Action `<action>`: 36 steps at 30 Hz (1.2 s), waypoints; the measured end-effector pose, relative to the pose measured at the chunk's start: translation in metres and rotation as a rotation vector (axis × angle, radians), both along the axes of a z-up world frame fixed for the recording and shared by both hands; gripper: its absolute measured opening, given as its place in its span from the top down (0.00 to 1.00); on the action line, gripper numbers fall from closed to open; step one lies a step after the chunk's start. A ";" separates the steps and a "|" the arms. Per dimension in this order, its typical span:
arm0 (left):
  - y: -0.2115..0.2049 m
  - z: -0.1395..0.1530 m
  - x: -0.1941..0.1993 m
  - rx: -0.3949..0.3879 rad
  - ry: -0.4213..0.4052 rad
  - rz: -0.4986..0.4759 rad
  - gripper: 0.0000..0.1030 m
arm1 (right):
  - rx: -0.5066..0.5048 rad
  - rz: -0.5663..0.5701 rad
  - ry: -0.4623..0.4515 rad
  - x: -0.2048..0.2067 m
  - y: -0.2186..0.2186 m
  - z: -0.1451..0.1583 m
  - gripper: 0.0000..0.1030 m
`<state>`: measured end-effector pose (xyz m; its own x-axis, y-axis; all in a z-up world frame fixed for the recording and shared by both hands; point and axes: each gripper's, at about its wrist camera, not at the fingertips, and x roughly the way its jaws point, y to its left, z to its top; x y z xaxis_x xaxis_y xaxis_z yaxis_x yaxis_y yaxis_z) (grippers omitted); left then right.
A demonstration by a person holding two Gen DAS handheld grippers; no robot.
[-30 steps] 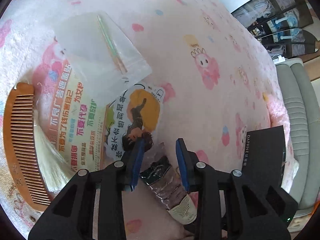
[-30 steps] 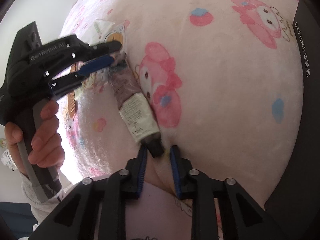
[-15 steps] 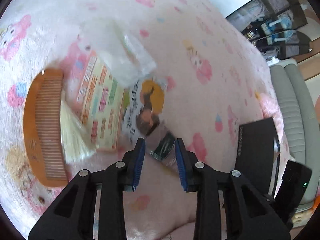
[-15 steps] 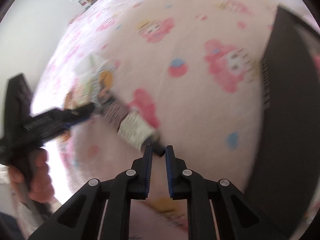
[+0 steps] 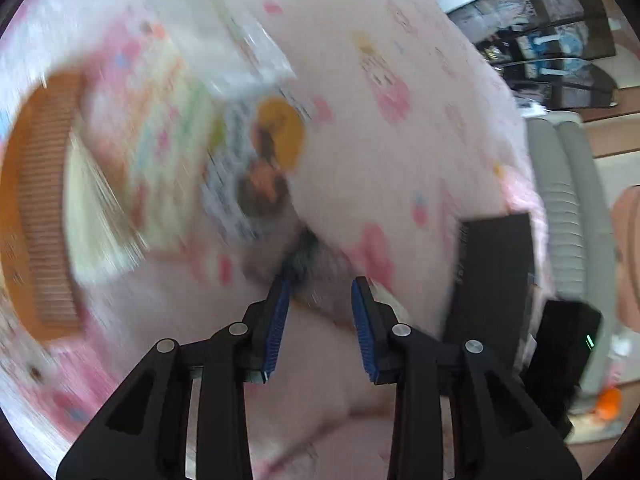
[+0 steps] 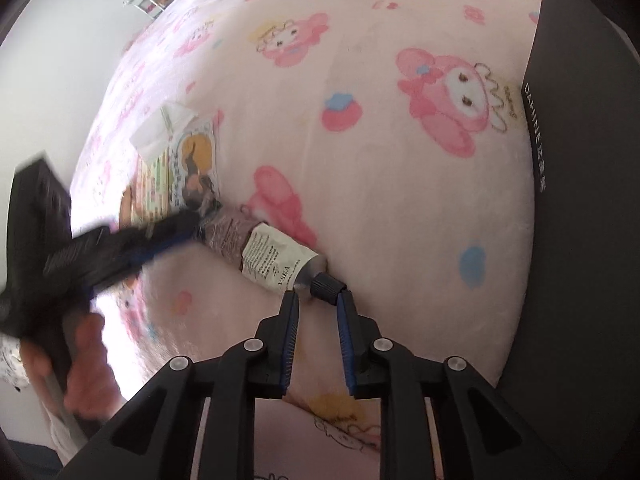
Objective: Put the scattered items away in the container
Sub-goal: 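Lift the tube with the right gripper while the left gripper grasps its other end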
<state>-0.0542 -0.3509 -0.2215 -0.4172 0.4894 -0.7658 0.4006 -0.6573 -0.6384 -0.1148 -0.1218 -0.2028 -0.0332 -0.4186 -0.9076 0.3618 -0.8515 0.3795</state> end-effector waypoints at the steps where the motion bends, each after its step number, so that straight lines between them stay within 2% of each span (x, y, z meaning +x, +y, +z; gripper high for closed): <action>1: 0.005 0.002 0.007 0.014 0.006 -0.006 0.70 | 0.002 0.006 0.015 -0.002 -0.003 0.002 0.84; 5: -0.004 0.018 0.020 -0.142 0.046 0.069 0.70 | 0.000 -0.003 0.036 -0.005 -0.008 0.006 0.83; 8: -0.019 0.019 0.008 -0.148 0.079 0.098 0.68 | 0.008 -0.019 0.038 0.000 -0.006 0.007 0.80; 11: -0.022 0.010 -0.011 -0.189 0.069 0.093 0.68 | 0.020 -0.008 0.001 0.003 -0.008 0.002 0.80; 15: -0.024 -0.011 -0.028 -0.129 0.044 0.061 0.67 | 0.018 -0.018 -0.019 -0.003 -0.008 -0.007 0.80; 17: -0.022 -0.017 -0.027 -0.127 0.014 0.058 0.67 | 0.022 -0.021 -0.012 -0.007 -0.010 -0.008 0.78; 20: -0.024 -0.018 -0.014 -0.069 -0.015 0.069 0.69 | 0.034 -0.018 0.036 -0.013 -0.015 -0.003 0.72; 22: -0.020 -0.014 -0.001 -0.023 -0.012 0.064 0.69 | 0.040 -0.017 0.075 -0.018 -0.016 0.005 0.72; 24: -0.013 -0.008 0.011 0.009 0.002 0.051 0.69 | 0.006 0.005 0.069 -0.018 -0.020 0.008 0.72; 27: -0.011 -0.001 0.027 0.002 0.010 0.090 0.68 | 0.018 0.038 0.063 -0.015 -0.027 0.007 0.71; 30: -0.015 -0.004 0.036 -0.002 0.000 0.136 0.65 | 0.027 0.000 0.096 -0.015 -0.021 0.010 0.70; 32: -0.012 -0.009 0.032 0.014 0.000 0.135 0.63 | 0.057 -0.040 0.146 -0.017 -0.018 0.012 0.65; 33: -0.011 -0.012 0.030 0.026 0.004 0.133 0.61 | 0.069 -0.050 0.160 -0.019 -0.017 0.012 0.60; 34: -0.010 -0.014 0.026 0.032 0.010 0.131 0.60 | 0.073 -0.053 0.162 -0.022 -0.017 0.009 0.55; 36: -0.010 -0.019 0.020 0.044 0.014 0.129 0.56 | 0.078 -0.055 0.143 -0.030 -0.019 -0.001 0.54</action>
<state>-0.0343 -0.3606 -0.2401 -0.4892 0.4643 -0.7383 0.4709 -0.5720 -0.6717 -0.1445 -0.1412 -0.2039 -0.1854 -0.3411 -0.9216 0.3599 -0.8962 0.2593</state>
